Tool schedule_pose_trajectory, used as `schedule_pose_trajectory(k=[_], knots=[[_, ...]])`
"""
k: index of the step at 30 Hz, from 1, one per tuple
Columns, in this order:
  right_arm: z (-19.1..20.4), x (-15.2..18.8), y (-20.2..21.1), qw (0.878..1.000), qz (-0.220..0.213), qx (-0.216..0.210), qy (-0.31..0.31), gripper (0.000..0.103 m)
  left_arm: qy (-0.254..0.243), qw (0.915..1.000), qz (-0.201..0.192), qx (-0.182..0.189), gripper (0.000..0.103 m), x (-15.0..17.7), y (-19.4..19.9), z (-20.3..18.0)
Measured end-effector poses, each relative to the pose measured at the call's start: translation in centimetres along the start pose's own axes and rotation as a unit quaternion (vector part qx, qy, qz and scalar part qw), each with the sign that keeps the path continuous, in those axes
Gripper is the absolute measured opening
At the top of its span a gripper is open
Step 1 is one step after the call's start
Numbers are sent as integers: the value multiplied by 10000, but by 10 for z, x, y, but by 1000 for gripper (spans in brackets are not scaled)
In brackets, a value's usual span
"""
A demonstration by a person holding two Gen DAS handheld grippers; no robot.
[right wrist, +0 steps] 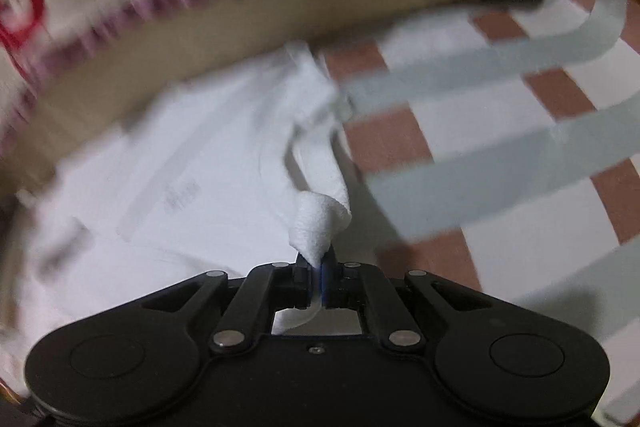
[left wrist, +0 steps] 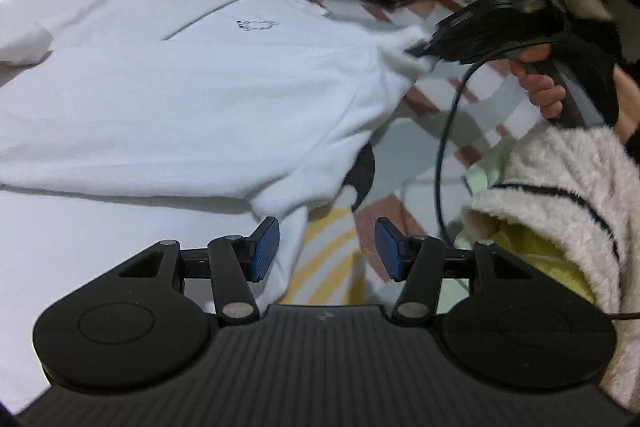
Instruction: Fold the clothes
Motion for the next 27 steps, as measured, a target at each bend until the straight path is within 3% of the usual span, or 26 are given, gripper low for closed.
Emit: schedule_pose_trajectory(k=[2,3,4,8,11,14,18,20,23,24,27], knots=[[1,3,-22,9979,512,360,189,9,-60,10000,27,-44,34,0,-5,-3],[1,3,-31,9959,671,568,213,12,38,10000,55,59,8,0,-7,-3],[-3,-1,-33,9959,658,603,132,11,136,9997,83,162,0,-1,-9,-3],[-16,-8,-5,9985,37,547,-88,10,-328,9973,240,615,0,4,-4,-26],[-16,-7,-4,9981,-29,607,-6,9,-415,9980,332,334,0,7,-1,-29],[-11,-6,-4,9965,-170,818,86,8,-307,9995,3,-96,4,5,12,-23],[-23,-16,6,9975,-547,29,-449,7,-740,9949,-91,-679,43,-4,12,-23],[-34,-21,10,9938,-706,-352,-789,7,-677,9950,-94,-730,49,-7,3,-18],[-45,-26,12,9848,-801,-977,-1191,7,-422,9961,30,-770,40,-5,-8,-6],[-47,-26,12,9832,-782,-1054,-1269,7,-344,9971,-15,-677,10,-3,-7,-4],[-52,-23,10,9807,-679,-1119,-1449,6,-34,9992,-160,-359,5,2,5,0]])
Point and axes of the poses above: each gripper's, at about its wrist camera, not at the fingertips, and y roughly against the way its jaws point, z to its left, x to its underside, the point moved 3 cm from there along -y, roughly the way its jaws point, and after that the axes turned 10 degrees about x, right-handed, at the moved point
